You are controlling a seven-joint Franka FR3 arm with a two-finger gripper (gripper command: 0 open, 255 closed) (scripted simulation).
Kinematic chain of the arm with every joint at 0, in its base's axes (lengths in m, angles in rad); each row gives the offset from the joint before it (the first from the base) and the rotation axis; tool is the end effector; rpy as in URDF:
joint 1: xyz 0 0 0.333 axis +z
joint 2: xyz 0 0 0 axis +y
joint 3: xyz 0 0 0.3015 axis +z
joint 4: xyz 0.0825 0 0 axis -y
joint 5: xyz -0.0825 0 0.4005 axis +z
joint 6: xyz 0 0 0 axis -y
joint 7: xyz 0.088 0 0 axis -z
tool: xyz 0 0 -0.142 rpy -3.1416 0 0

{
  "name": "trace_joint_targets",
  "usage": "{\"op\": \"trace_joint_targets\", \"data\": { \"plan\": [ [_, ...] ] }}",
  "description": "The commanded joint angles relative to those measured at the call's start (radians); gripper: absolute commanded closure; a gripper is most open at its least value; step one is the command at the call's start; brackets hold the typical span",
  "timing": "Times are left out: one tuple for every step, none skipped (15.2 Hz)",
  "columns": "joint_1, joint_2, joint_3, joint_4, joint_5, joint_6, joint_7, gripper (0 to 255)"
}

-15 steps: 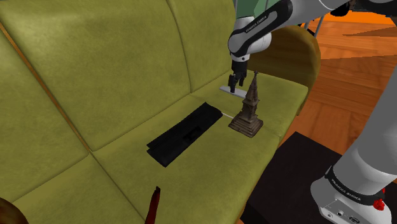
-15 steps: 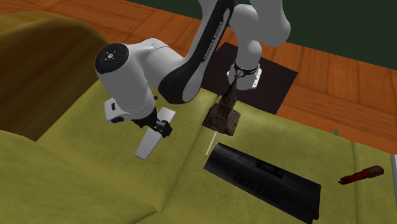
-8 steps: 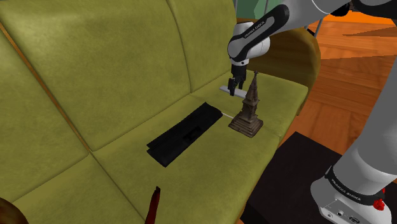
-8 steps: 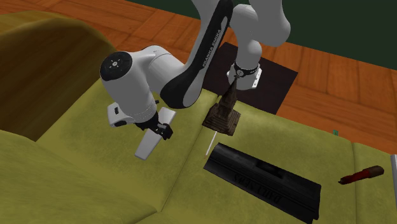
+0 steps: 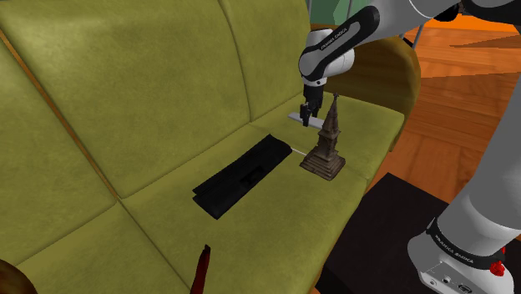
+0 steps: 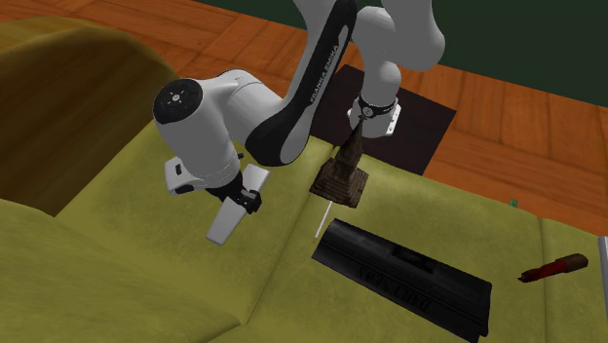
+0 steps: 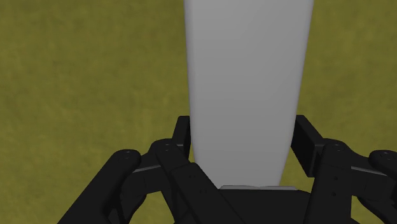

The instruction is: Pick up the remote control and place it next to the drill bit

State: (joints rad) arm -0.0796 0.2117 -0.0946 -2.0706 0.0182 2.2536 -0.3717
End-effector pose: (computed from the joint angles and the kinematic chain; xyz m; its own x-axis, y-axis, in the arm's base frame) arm 0.5765 -0.1005 0.2675 0.9821 0.1865 -0.0279 0.1865 -0.9824 -0.0044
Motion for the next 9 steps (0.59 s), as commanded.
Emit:
{"op": "trace_joint_targets", "data": {
  "plan": [
    [0.0,0.0,0.0,0.0,0.0,0.0,0.0,255],
    [0.0,0.0,0.0,0.0,0.0,0.0,0.0,255],
    [0.0,0.0,0.0,0.0,0.0,0.0,0.0,255],
    [0.0,0.0,0.0,0.0,0.0,0.0,0.0,255],
    [0.0,0.0,0.0,0.0,0.0,0.0,0.0,255],
    [0.0,0.0,0.0,0.0,0.0,0.0,0.0,255],
    [0.0,-0.008,0.0,0.004,-0.001,-0.012,0.001,255],
    [0.0,-0.015,-0.001,0.009,-0.002,-0.024,0.001,255],
    [0.001,-0.022,-0.001,0.014,-0.003,-0.036,0.002,255]
  ]
}}
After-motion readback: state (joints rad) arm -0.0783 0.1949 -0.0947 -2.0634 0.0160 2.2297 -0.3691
